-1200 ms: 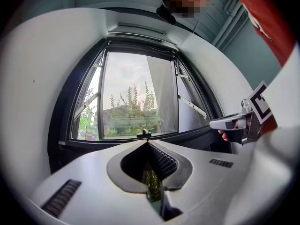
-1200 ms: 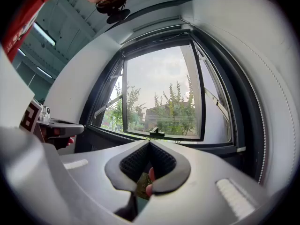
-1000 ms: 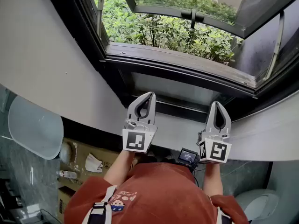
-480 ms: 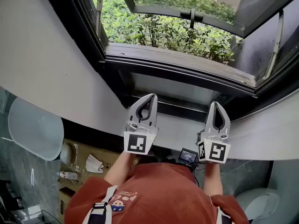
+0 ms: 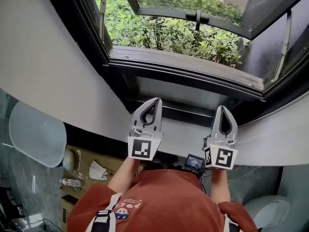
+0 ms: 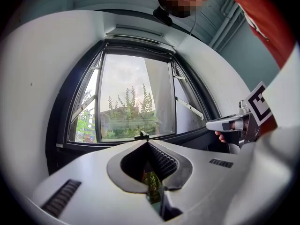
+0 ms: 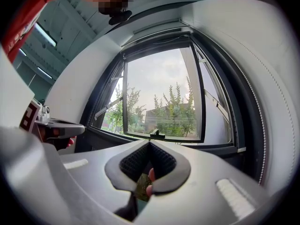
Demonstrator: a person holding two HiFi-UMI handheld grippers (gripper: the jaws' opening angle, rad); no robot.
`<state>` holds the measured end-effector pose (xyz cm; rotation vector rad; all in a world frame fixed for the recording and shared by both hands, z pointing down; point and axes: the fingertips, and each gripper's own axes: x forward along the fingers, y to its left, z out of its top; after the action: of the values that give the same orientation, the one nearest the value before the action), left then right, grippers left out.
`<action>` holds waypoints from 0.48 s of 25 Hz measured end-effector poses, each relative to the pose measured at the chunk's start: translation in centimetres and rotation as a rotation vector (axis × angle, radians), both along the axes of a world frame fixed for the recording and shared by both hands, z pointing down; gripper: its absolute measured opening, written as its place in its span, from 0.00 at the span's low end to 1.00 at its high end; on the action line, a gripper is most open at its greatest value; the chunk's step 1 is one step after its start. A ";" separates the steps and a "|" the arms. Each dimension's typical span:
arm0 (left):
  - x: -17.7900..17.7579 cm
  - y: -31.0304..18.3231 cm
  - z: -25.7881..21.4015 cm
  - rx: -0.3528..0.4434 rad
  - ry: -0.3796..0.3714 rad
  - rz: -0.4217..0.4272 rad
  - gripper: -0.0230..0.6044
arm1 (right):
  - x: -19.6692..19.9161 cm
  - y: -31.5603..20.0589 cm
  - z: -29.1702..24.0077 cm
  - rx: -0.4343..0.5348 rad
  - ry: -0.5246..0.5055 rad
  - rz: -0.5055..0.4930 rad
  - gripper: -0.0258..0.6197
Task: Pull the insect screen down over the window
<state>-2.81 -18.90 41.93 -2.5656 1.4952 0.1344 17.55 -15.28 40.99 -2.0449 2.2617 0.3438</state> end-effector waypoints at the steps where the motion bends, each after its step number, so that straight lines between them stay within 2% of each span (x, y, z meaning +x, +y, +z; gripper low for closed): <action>1: 0.0 0.0 0.0 0.001 -0.001 0.000 0.05 | 0.0 0.0 0.0 0.002 0.000 0.000 0.05; 12: -0.6 -0.1 -0.7 -0.002 0.013 0.002 0.04 | 0.0 0.0 -0.7 0.017 0.009 0.011 0.05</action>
<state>-3.38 -19.00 41.22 -2.5733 1.4979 0.1503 17.59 -15.27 40.33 -2.0522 2.2454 0.3724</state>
